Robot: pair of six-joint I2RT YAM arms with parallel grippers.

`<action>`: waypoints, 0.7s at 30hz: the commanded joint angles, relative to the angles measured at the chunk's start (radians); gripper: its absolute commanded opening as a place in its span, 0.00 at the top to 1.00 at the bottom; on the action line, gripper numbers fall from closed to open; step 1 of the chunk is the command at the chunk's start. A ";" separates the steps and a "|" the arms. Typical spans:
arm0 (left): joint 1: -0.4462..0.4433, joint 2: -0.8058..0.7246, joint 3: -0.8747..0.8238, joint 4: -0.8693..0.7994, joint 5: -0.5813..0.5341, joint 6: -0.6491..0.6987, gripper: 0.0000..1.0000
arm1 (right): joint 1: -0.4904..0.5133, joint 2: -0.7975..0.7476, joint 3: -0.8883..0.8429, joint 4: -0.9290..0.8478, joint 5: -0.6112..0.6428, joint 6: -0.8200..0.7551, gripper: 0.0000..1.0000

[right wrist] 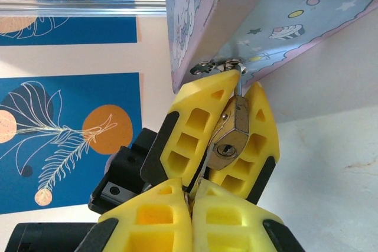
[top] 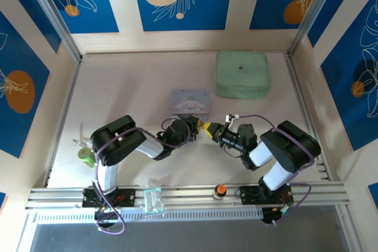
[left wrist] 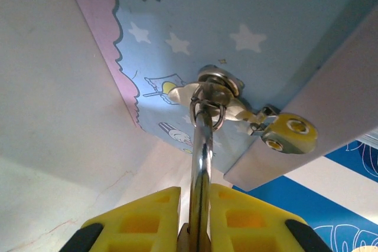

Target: Unlock a padlock with a key

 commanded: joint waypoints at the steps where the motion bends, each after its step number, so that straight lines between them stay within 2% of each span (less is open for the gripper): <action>1: -0.002 -0.010 0.016 0.045 -0.001 0.002 1.00 | -0.007 0.011 0.017 0.015 0.018 -0.011 1.00; 6: -0.007 0.015 0.019 0.093 -0.010 -0.016 1.00 | 0.000 0.034 0.046 0.015 0.004 -0.009 1.00; 21: 0.003 0.015 0.019 0.069 -0.004 -0.008 1.00 | 0.003 0.011 -0.008 0.015 0.045 -0.002 1.00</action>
